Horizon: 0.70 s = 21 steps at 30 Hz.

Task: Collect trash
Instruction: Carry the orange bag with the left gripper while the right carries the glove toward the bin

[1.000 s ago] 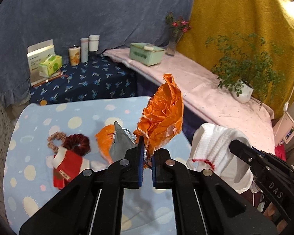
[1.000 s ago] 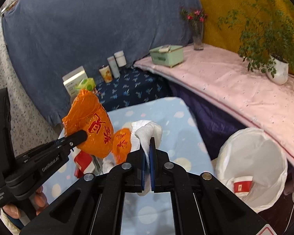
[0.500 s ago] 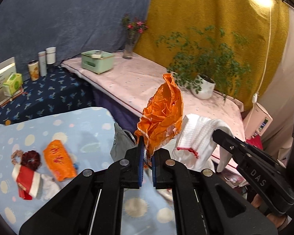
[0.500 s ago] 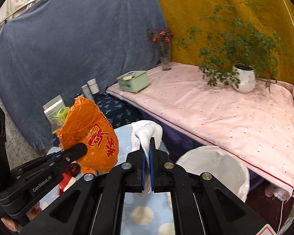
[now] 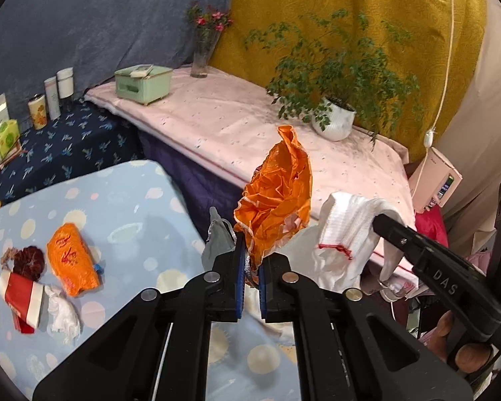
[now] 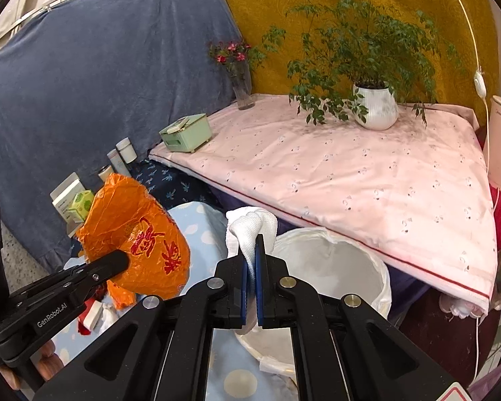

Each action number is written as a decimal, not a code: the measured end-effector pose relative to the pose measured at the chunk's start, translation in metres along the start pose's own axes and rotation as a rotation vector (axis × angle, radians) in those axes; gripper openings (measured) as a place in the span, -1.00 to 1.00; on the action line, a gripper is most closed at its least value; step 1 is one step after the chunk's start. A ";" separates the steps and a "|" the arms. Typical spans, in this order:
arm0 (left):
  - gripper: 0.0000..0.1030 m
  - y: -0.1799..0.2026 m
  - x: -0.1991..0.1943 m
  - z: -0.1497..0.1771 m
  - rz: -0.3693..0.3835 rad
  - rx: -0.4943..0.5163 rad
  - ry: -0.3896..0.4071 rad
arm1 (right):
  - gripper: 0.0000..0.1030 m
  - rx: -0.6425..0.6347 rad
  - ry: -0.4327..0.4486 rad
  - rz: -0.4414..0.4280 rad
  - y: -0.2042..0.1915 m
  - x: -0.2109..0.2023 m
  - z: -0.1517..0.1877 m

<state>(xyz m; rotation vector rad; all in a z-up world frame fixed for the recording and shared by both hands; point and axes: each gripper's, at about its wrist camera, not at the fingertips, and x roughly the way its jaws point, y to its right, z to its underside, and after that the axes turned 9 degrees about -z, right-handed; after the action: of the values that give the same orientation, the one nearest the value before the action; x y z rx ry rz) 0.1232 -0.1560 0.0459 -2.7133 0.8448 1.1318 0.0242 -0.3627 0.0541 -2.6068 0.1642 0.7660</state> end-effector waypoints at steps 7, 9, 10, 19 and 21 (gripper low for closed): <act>-0.85 -0.044 0.018 0.027 -0.052 -0.057 -0.089 | -0.93 -0.013 -0.061 -0.057 -0.023 0.027 0.020; -0.85 -0.051 0.019 0.030 -0.067 -0.064 -0.092 | -0.93 -0.023 -0.074 -0.070 -0.032 0.031 0.025; -0.85 -0.054 0.019 0.031 -0.068 -0.070 -0.095 | -0.93 -0.029 -0.079 -0.074 -0.036 0.033 0.027; -0.56 -0.068 0.022 0.034 -0.075 -0.108 -0.100 | -0.93 -0.040 -0.101 -0.084 -0.049 0.040 0.035; -0.48 -0.070 0.021 0.033 -0.079 -0.113 -0.089 | -0.93 -0.040 -0.101 -0.083 -0.049 0.040 0.034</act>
<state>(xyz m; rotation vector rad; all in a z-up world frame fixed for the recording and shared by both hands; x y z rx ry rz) 0.1509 -0.0974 -0.0016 -2.7339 0.6745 1.3101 0.0519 -0.3035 0.0240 -2.5871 0.0114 0.8777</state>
